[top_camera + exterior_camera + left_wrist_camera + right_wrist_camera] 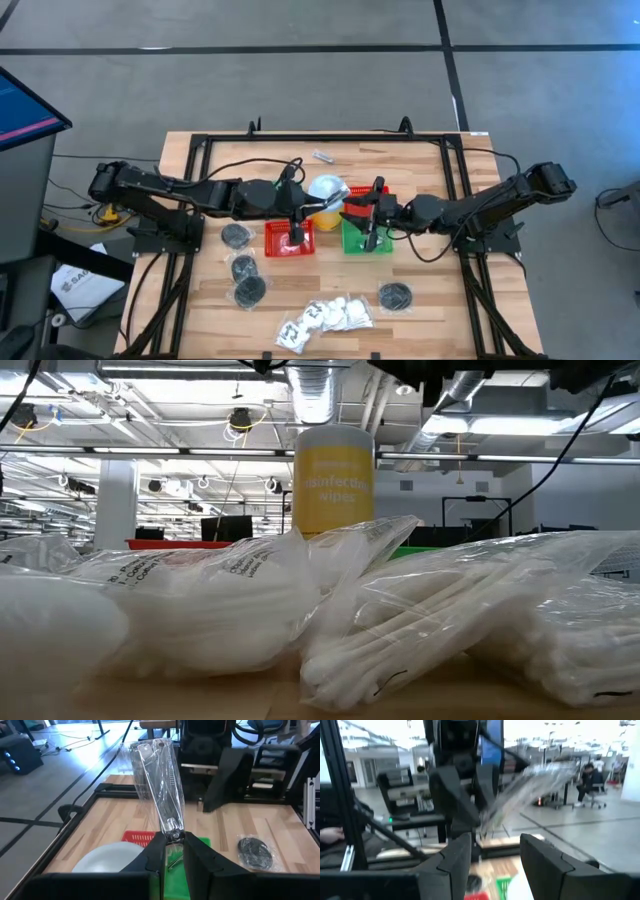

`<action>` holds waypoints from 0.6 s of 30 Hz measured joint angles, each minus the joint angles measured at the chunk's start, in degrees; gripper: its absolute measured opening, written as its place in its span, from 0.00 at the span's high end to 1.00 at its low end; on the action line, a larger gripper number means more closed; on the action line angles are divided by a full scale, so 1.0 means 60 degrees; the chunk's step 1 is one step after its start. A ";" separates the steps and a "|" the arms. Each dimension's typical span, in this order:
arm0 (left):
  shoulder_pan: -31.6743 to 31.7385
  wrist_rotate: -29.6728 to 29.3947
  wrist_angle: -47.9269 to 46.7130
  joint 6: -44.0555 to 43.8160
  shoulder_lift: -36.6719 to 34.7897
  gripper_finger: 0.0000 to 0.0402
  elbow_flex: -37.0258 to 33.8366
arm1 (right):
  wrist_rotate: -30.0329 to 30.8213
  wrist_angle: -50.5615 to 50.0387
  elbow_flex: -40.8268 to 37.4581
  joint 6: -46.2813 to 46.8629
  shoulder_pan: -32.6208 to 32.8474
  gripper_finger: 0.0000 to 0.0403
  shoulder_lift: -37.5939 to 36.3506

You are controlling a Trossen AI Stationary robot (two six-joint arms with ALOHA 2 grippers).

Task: Pick & Place Travel size toiletries
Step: Put the silver nail cutter into the right green bin

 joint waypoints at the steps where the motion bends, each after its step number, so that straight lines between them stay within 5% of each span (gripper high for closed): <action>1: 0.0000 0.0000 0.0008 0.0000 0.0001 0.91 0.0000 | -0.0002 0.0191 0.0000 -0.0079 0.0000 0.61 0.0000; 18: 0.0007 0.0807 0.0481 0.0267 0.0051 0.91 0.0000 | -0.0522 0.1335 0.0000 -0.0645 -0.0029 0.61 0.0000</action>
